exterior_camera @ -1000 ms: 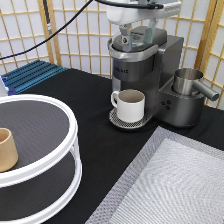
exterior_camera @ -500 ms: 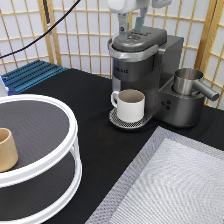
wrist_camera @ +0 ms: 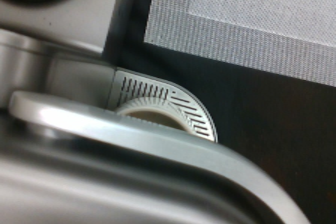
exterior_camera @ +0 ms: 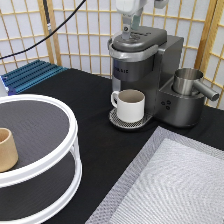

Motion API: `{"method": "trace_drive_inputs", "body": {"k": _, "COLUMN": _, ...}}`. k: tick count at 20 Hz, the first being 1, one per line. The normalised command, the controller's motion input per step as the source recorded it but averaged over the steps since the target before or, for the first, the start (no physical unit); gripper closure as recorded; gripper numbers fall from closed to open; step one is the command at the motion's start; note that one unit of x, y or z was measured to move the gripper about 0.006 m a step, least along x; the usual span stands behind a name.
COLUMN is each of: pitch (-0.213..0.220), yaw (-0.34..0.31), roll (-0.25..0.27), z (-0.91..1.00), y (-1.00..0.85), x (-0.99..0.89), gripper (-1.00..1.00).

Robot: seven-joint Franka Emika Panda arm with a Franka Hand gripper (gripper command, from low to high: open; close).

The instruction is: Make coffee

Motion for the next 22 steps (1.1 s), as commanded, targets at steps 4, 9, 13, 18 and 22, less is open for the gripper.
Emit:
{"method": "trace_drive_inputs", "body": {"k": 4, "pitch": -0.038, "yaw": 0.019, "roll": 0.039, "z": -0.38, "y": -0.20, "x": -0.51, "gripper": -1.00}}
{"method": "trace_drive_inputs", "body": {"k": 9, "pitch": -0.059, "yaw": 0.026, "roll": 0.021, "z": -0.79, "y": -0.07, "x": -0.63, "gripper": -1.00}}
{"method": "trace_drive_inputs", "body": {"k": 13, "pitch": -0.022, "yaw": 0.088, "roll": 0.024, "z": -0.62, "y": -0.02, "x": -0.10, "gripper": -1.00}}
{"method": "trace_drive_inputs", "body": {"k": 18, "pitch": -0.004, "yaw": 0.075, "roll": 0.025, "z": 1.00, "y": -0.36, "x": -0.26, "gripper": -1.00}}
{"method": "trace_drive_inputs", "body": {"k": 22, "pitch": -0.027, "yaw": 0.097, "roll": 0.102, "z": 0.66, "y": -0.71, "x": -0.14, "gripper": -1.00}}
